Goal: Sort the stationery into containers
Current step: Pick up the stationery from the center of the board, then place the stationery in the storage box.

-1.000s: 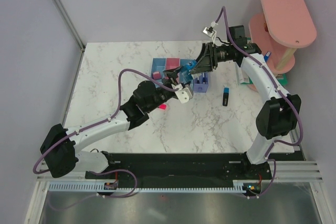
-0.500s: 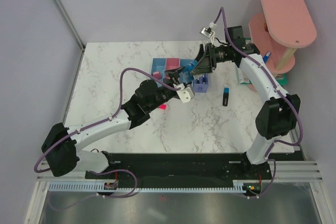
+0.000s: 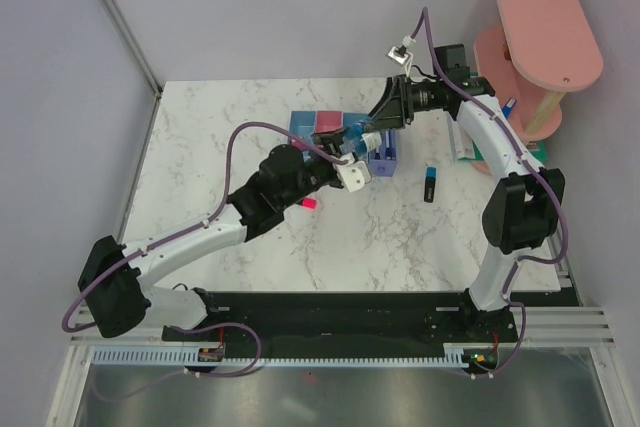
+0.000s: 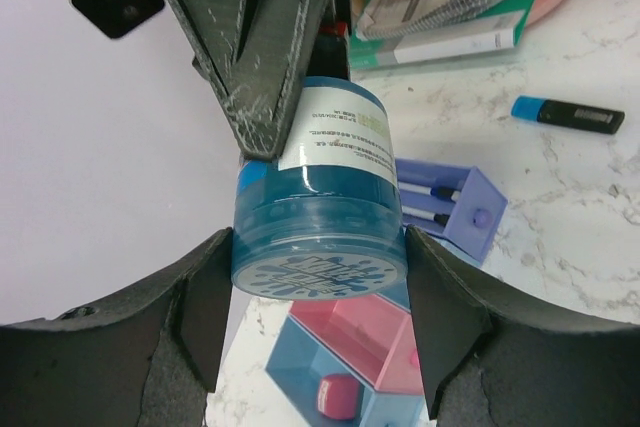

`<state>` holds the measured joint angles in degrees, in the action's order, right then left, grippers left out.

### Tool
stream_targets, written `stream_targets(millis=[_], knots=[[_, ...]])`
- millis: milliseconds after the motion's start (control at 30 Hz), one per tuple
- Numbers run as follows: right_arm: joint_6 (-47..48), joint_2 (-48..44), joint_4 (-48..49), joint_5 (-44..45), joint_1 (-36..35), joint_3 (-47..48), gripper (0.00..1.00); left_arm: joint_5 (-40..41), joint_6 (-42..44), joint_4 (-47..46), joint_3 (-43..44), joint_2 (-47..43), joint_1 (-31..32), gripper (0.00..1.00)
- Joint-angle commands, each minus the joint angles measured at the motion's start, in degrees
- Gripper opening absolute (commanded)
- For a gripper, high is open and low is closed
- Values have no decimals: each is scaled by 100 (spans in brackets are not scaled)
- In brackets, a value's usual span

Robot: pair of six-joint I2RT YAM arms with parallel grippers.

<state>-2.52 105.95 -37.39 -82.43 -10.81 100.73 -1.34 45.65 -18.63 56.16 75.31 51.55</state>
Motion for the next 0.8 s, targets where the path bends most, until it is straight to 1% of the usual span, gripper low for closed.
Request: stream_targets(millis=[0,200,233,267,300,333,367,400,433,467,500,667,700,767], knots=[[-46,40,153,376,175,430,98,108,67,631,483,-367,-180,2],[-257,-31,267,1062,237,702,98,37,14,1624,835,-429,-523,2],[-257,-74,258,1211,228,737,98,29,32,1826,1000,-403,-567,2],[-214,-109,258,1473,237,729,98,81,58,2063,1124,-246,-637,2],[-152,-206,241,1650,237,712,98,90,58,2570,1273,-149,-698,2],[-65,-259,162,1817,246,677,98,82,41,2880,1718,26,-760,2],[154,-311,83,2114,237,659,98,56,-46,3135,1966,315,-917,2],[208,-390,-22,2239,246,589,98,38,-178,3695,2456,509,-1014,2],[365,-435,-110,2345,237,562,98,46,-205,3935,2705,694,-1137,2],[515,-452,-163,2450,237,518,98,55,-214,4216,2942,1070,-1191,2],[603,-505,-320,2512,246,466,98,99,-214,4610,3371,1248,-1235,2],[1104,-750,-734,2890,246,246,98,-50,-109,5158,4226,2205,-1604,2],[1253,-804,-770,3091,246,141,98,-76,-83,5307,4567,2408,-1656,2],[1385,-979,-849,3242,246,35,98,-217,14,5869,5034,2777,-1815,2]])
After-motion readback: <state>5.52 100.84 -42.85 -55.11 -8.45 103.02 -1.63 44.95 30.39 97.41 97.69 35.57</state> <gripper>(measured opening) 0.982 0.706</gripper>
